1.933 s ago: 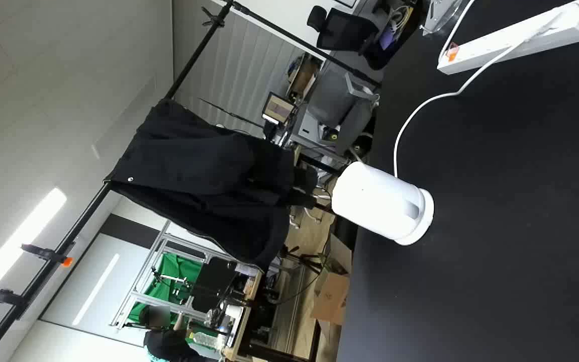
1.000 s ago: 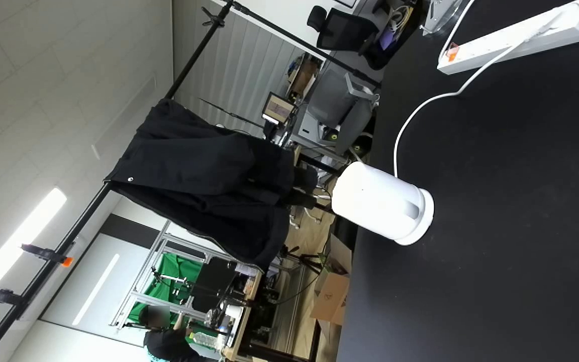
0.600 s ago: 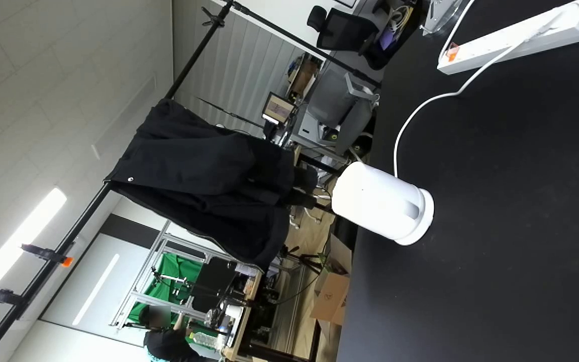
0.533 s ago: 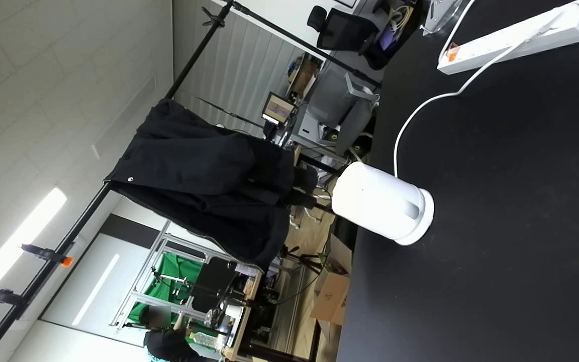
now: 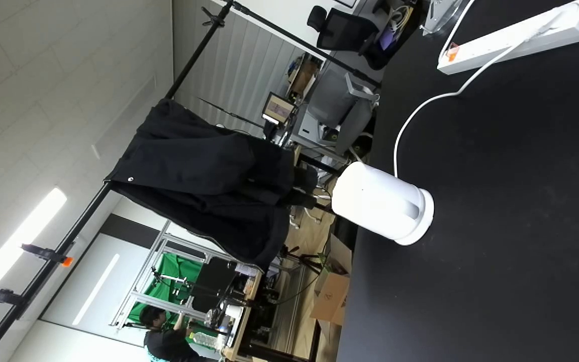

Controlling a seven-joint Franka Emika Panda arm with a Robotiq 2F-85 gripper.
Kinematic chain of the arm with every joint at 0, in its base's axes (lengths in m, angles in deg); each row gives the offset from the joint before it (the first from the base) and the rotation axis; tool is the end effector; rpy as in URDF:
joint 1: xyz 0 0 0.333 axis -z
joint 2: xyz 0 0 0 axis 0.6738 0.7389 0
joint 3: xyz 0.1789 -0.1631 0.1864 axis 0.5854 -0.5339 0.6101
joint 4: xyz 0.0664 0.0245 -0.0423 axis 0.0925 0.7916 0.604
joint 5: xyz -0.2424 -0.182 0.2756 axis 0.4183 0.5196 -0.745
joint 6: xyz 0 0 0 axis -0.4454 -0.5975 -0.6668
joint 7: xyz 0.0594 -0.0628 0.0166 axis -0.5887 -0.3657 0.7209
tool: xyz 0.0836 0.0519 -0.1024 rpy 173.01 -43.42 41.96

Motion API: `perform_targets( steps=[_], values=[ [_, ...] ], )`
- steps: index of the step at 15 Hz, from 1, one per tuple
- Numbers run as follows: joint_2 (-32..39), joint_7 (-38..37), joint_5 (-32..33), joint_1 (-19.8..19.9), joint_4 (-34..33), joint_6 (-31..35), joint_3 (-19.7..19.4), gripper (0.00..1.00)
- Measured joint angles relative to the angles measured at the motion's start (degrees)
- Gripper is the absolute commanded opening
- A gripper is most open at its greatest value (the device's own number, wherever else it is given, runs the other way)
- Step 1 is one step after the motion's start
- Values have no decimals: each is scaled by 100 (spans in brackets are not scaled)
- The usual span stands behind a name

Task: Turn off the kettle

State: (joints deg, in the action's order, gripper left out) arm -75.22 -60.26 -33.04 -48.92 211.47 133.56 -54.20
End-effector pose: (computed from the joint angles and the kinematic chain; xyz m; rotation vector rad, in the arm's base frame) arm 0.4543 0.0187 0.3597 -2.9783 -0.4246 -0.5276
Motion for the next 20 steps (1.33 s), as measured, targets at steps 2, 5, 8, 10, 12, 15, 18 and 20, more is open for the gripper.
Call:
perform_targets(
  steps=[2,5,8,10,12,15,18,20],
  values=[
    [390,-176,23,-32,-49,470,186,0],
    [1042,-633,207,-35,-317,971,495,0],
    [1736,-1335,797,46,-768,1204,771,1],
    [2145,-1745,1179,107,-1075,1198,853,1],
    [2370,-1808,1237,133,-1247,1198,862,1],
    [2408,-1813,1263,151,-1303,1193,862,1],
    [2407,-1817,1268,152,-1311,1192,862,1],
    [2407,-1818,1268,152,-1311,1192,863,1]
  ],
)
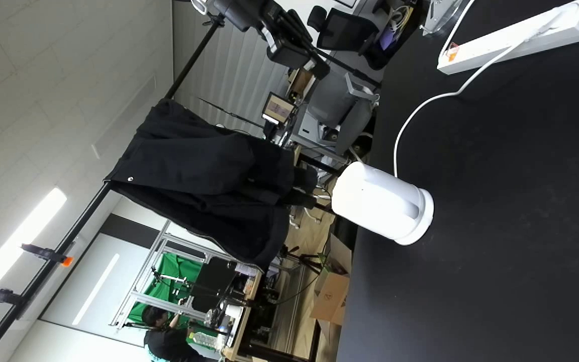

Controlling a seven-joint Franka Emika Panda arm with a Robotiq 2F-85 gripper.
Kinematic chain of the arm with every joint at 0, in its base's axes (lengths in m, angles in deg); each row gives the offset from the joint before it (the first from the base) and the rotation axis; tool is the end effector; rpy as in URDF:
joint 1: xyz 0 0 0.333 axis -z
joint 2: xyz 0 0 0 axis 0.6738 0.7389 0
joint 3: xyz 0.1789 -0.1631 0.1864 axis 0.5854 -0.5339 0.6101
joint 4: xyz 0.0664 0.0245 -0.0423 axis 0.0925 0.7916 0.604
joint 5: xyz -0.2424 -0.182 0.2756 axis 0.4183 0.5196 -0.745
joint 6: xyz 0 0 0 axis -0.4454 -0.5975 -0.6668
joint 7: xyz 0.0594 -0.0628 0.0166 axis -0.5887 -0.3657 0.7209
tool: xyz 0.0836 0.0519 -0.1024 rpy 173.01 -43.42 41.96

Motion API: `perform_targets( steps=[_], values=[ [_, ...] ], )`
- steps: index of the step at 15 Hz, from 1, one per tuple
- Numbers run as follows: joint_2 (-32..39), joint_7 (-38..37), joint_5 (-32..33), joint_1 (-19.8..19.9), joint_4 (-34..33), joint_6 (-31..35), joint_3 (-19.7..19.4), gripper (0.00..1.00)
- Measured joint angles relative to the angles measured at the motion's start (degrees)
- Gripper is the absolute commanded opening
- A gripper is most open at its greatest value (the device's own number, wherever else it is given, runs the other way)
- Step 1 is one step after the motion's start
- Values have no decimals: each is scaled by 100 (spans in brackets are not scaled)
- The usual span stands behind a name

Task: Turn off the kettle

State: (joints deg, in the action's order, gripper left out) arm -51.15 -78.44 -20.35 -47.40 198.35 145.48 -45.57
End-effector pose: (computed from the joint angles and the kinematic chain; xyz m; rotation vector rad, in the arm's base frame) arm 0.5397 0.0885 0.2859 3.0589 0.4011 0.5450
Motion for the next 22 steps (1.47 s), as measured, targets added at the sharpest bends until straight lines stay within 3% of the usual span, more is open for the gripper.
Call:
perform_targets(
  steps=[10,22],
  values=[
    [73,25,33,0,-50,3,-3,0],
    [1613,-4,249,-314,-1478,75,1,0]
  ],
)
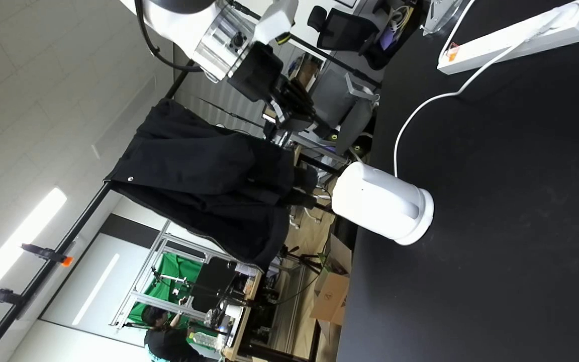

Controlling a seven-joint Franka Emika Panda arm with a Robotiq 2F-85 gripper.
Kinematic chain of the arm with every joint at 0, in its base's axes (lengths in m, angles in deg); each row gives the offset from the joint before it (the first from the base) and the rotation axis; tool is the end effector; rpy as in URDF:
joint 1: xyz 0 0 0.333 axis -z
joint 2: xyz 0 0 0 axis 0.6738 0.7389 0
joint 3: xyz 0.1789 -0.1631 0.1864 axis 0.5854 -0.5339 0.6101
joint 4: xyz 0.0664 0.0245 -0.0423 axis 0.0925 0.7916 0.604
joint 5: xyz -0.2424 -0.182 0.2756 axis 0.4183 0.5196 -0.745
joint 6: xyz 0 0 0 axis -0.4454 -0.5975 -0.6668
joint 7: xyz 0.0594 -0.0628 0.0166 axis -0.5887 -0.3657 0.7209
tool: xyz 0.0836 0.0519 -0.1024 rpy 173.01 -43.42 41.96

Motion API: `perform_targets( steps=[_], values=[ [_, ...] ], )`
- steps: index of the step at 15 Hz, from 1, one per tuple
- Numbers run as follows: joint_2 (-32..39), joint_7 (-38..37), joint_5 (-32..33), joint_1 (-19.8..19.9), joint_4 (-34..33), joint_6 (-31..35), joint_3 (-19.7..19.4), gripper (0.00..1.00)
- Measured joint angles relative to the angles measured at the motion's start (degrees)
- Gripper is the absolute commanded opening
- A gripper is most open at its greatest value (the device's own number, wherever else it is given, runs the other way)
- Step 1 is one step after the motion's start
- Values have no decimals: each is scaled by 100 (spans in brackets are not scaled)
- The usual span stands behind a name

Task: Turn off the kettle

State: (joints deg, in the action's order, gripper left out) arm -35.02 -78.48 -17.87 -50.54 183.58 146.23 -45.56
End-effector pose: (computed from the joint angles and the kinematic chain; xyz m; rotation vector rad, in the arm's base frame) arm 0.6058 0.1351 0.2406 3.0480 0.5339 0.5321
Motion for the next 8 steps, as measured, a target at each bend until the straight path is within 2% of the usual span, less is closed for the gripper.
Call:
perform_targets(
  steps=[3,8],
  values=[
    [375,-48,254,-189,-220,186,-24,0],
    [920,-47,331,-392,-537,218,-24,0]
  ],
)
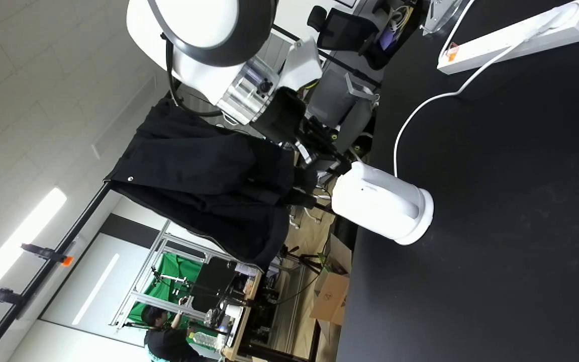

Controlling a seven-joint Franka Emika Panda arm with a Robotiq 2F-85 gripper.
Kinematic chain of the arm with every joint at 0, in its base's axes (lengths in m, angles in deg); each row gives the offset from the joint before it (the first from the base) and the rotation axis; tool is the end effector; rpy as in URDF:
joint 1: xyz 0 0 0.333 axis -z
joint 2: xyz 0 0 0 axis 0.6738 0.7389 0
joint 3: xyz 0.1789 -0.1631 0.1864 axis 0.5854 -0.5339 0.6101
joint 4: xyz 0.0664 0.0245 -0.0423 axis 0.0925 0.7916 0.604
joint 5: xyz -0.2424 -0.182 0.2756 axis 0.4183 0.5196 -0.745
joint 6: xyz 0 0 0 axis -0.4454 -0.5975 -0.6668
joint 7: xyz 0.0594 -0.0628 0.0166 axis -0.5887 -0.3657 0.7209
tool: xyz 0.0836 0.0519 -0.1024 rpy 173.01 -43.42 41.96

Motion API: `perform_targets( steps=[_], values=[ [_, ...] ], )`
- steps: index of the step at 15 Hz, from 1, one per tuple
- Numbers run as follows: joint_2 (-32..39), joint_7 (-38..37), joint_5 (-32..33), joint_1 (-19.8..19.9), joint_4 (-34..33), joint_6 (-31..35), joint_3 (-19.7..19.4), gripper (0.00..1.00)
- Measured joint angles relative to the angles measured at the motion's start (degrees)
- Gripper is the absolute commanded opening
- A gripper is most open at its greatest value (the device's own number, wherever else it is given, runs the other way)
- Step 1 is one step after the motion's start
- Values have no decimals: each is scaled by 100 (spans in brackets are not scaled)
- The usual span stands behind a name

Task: Turn off the kettle

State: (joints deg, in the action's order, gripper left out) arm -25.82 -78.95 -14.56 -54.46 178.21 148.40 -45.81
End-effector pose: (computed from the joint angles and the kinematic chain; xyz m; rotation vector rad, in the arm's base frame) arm 0.6139 0.1817 0.1855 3.0178 0.6940 0.4901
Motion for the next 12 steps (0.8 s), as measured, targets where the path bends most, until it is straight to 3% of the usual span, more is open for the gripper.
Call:
perform_targets(
  steps=[12],
  values=[
    [551,16,10,-36,-368,-11,-19,0]
  ],
)
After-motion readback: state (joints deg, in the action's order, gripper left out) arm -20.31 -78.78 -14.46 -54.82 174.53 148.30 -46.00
